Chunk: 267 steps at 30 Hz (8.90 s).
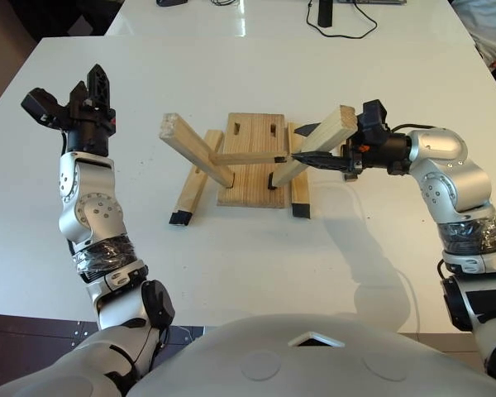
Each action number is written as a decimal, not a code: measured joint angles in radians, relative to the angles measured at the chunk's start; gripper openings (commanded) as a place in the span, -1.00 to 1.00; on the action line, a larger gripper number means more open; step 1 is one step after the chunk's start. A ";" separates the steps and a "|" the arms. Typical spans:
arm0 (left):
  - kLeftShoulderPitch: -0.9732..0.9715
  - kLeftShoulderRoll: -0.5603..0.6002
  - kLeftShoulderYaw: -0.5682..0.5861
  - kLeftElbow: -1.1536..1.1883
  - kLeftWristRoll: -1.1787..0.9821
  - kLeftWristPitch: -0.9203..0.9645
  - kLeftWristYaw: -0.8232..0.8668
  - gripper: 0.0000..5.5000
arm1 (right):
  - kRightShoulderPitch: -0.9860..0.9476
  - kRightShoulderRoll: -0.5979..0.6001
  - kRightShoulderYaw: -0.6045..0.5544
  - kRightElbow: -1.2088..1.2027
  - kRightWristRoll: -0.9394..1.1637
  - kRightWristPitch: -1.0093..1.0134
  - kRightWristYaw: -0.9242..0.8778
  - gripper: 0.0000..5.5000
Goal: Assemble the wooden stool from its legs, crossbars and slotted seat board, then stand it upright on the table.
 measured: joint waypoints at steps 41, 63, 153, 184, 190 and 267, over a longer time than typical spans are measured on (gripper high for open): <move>0.104 0.074 -0.872 -0.676 0.418 0.630 0.142 -1.00 | -0.169 0.018 0.070 0.133 -0.094 0.100 -0.047 -0.26; -0.346 0.101 -0.114 -0.616 0.435 0.304 0.235 -1.00 | -0.227 0.025 0.087 0.232 -0.126 0.047 0.011 -0.26; 0.244 -0.151 -0.666 -0.470 0.581 0.198 0.108 -1.00 | 0.273 0.519 0.047 -0.406 -0.661 0.398 -1.164 -0.99; -0.273 -0.074 -0.231 -0.249 -0.317 0.669 0.111 -1.00 | -0.119 0.225 -0.198 -0.270 -0.037 0.393 -0.700 -0.99; -0.268 -0.076 -0.210 -0.260 -0.335 0.619 0.123 -1.00 | -0.177 0.267 -0.291 -0.163 0.076 0.407 -0.714 -0.99; 0.081 -0.034 -0.490 -0.015 0.174 0.542 -0.086 -1.00 | -0.196 0.087 0.181 0.647 -0.556 -0.323 0.060 -0.99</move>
